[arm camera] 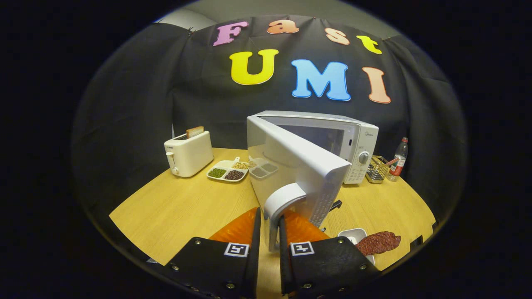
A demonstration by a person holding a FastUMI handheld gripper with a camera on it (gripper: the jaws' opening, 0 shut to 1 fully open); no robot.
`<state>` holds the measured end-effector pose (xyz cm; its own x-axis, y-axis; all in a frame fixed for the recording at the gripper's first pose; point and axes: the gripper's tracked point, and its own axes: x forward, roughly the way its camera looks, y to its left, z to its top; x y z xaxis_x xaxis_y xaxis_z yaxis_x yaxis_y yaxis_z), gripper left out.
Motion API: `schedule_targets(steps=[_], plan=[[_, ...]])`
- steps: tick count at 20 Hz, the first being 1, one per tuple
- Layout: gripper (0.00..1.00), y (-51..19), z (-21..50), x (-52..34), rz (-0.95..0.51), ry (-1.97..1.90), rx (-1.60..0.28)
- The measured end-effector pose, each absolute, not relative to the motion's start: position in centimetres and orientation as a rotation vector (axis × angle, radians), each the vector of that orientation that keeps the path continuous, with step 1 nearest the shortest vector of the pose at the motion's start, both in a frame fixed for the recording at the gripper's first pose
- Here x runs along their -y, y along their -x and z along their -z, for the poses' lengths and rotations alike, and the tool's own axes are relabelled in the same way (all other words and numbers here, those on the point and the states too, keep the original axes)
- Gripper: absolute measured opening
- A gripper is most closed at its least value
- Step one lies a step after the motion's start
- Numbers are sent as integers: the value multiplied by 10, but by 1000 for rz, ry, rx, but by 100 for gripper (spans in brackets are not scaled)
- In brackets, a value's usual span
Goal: Open the microwave, put the food inside, and close the microwave door.
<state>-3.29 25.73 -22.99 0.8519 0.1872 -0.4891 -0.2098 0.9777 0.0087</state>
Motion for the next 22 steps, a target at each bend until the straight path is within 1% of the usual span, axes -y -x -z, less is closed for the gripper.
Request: schedule_targets(steps=[4, 8, 10, 11, 14, 15, 16, 17, 19, 20, 21, 22], plan=[[22, 51, 228, -297, -300, 77, -502], [22, 62, 225, -312, -341, 118, -509], [23, 69, 221, -321, -381, 81, -515], [23, 76, 217, -331, -423, 65, -511], [23, 105, 195, -372, -668, -18, -506], [23, 112, 186, -374, -712, -31, -500], [28, 117, 170, -371, -740, -38, -478], [36, 117, 158, -367, -760, -45, -451], [59, 116, 134, -354, -776, -59, -399], [81, 113, 125, -343, -770, -65, -379], [89, 108, 117, -330, -745, -67, -358], [94, 102, 109, -314, -719, -74, -342]])
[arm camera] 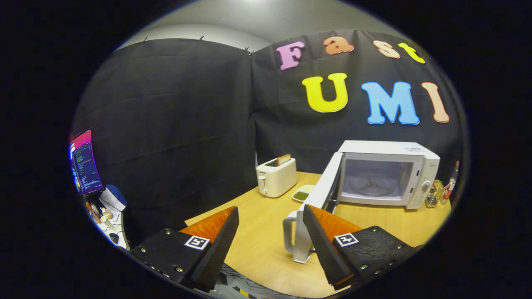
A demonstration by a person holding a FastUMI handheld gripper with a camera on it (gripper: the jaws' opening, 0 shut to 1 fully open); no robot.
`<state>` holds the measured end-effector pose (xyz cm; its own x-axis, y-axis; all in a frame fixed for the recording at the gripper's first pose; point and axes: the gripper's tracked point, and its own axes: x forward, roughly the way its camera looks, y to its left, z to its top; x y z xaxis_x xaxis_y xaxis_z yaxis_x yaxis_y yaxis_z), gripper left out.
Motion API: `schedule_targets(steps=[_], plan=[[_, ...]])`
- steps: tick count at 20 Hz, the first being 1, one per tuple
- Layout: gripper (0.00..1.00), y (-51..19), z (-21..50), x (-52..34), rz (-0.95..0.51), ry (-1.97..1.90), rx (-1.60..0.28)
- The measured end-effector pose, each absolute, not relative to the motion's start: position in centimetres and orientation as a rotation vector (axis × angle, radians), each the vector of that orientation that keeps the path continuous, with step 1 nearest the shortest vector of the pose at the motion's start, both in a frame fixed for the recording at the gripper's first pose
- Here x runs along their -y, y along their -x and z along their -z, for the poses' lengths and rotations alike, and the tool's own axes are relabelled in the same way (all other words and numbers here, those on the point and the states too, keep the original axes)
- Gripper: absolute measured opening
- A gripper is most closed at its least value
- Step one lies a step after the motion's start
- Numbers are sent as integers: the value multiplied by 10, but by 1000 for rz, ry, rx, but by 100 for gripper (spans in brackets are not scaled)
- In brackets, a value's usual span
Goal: Open the microwave, put the food inside, and close the microwave door.
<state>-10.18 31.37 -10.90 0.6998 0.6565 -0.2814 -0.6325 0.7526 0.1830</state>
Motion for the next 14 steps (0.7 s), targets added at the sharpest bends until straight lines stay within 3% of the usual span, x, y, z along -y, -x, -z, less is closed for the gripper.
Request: schedule_targets(steps=[5, 14], plan=[[94, 60, 97, -230, -568, -103, -323], [94, 0, 155, -72, -309, -170, -461]])
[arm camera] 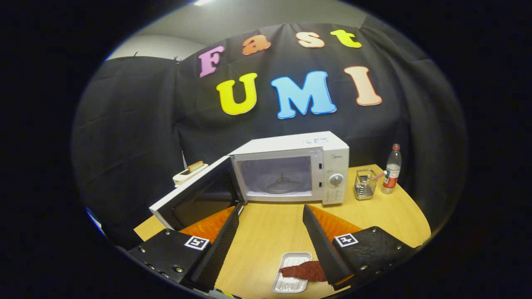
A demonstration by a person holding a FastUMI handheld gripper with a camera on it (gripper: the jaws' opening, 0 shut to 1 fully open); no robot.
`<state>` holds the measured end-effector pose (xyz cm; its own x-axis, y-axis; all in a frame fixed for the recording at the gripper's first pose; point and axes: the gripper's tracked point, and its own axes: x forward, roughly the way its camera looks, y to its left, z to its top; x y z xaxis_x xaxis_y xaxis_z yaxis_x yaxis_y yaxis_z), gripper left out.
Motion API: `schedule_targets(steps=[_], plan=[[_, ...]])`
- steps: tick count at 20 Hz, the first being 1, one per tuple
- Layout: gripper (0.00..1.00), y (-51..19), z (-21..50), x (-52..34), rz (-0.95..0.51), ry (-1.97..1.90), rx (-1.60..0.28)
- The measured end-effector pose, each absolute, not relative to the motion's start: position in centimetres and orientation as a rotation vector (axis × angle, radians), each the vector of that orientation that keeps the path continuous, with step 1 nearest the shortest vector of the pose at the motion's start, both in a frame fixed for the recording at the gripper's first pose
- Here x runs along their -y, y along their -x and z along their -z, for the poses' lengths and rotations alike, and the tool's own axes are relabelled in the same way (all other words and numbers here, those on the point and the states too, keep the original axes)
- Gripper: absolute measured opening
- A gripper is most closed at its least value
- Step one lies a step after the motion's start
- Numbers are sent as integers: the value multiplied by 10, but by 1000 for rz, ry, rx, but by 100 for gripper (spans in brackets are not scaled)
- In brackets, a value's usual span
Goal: Open the microwave, put the food inside, and close the microwave door.
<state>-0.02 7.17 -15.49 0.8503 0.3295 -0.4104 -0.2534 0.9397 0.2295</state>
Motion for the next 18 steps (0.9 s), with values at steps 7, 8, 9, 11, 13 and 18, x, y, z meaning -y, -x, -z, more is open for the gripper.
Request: schedule_targets(steps=[7, 8, 9, 11, 13, 18], plan=[[94, 3, 234, -8, -208, -269, -657], [94, 6, 244, -5, -204, -295, -687], [94, 10, 255, -5, -196, -324, -714], [94, 20, 277, -5, -195, -377, -780], [94, 35, 296, -7, -206, -398, -842], [83, 64, 322, -14, -220, -502, -954]])
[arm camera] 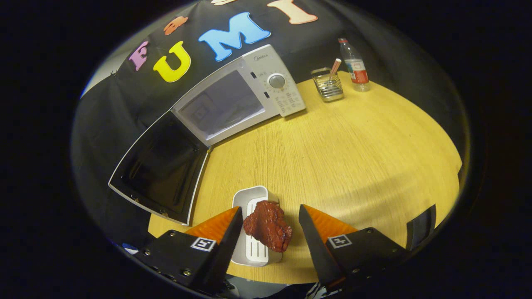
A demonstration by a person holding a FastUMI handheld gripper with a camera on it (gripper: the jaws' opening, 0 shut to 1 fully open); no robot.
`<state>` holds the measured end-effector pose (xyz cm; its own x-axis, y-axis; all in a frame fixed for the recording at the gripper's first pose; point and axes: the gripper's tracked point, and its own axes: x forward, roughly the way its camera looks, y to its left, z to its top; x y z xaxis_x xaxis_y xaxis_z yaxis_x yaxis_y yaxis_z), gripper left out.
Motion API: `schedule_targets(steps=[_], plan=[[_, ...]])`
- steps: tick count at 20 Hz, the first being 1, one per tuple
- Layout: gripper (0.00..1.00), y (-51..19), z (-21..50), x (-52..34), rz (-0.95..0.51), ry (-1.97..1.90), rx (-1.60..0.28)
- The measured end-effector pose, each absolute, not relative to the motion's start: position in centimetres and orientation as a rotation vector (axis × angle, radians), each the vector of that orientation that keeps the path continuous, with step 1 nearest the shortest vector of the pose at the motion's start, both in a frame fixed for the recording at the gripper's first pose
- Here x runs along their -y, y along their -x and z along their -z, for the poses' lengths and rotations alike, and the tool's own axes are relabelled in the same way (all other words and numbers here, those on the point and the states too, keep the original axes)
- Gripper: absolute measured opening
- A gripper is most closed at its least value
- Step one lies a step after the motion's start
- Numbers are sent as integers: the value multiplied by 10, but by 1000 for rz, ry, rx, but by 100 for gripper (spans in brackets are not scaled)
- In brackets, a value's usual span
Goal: Open the microwave, put the food inside, and close the microwave door.
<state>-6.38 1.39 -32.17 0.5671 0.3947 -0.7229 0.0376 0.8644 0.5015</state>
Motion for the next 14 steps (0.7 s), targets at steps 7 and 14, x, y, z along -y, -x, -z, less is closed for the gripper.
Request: schedule_targets(steps=[7, 14], plan=[[56, 72, 332, -14, -182, -559, -969], [20, 73, 313, -19, -158, -651, -891]])
